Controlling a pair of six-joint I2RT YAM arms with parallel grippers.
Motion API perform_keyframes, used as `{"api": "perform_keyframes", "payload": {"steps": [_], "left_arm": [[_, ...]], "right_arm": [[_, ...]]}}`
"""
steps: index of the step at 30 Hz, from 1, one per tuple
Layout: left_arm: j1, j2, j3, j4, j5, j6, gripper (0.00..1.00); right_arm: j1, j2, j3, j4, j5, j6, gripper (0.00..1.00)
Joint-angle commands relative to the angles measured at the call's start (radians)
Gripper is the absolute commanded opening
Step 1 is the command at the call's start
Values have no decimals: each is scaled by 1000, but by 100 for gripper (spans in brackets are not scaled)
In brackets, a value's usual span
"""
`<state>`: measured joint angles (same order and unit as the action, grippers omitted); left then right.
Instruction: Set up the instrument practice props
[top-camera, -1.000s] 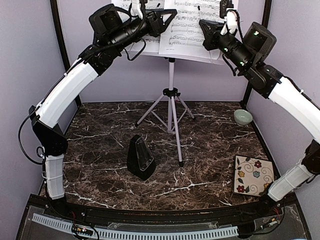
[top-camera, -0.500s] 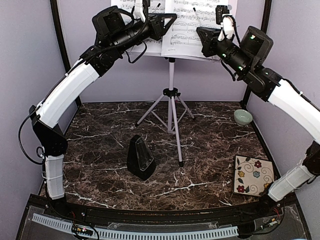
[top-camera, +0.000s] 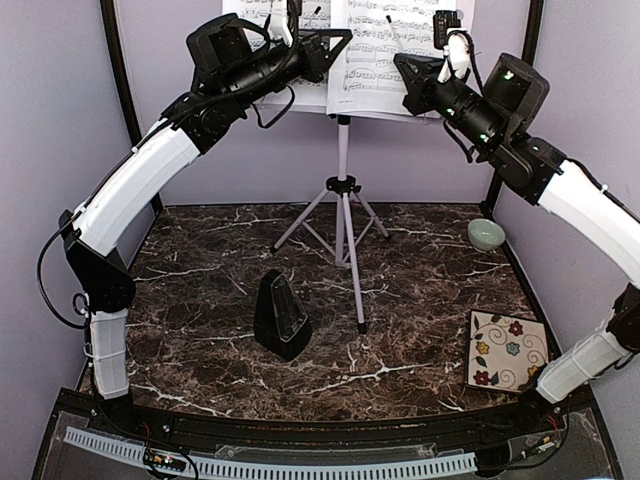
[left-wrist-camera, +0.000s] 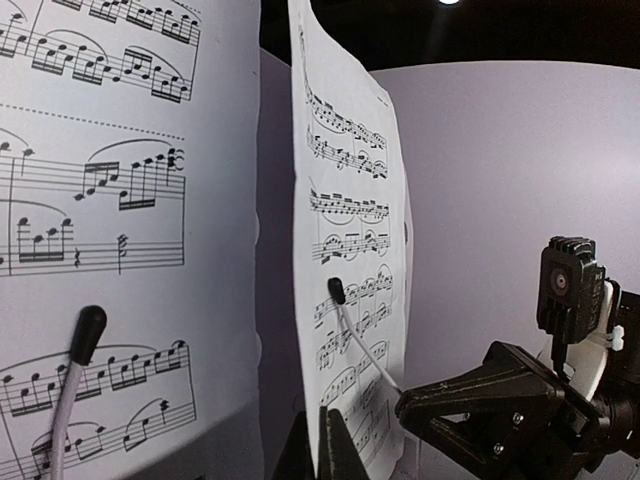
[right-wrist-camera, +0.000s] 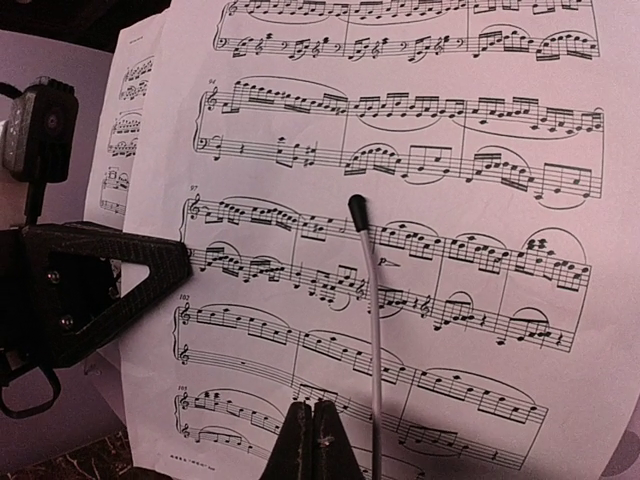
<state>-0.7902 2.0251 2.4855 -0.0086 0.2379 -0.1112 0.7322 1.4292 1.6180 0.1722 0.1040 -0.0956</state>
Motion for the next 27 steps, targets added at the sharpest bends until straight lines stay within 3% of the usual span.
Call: {"api": "perform_keyframes", "payload": {"steps": [1, 22, 27], "left_arm": [[-6, -32, -4, 43, 7, 13, 0], [-6, 35, 39, 96, 52, 1, 0], [-6, 31, 44, 83, 48, 15, 0]], "right_arm": [[6, -23, -19, 50, -21, -3, 0], [7, -58, -89, 135, -38, -19, 1], [6, -59, -45, 80, -31, -12, 28]]}}
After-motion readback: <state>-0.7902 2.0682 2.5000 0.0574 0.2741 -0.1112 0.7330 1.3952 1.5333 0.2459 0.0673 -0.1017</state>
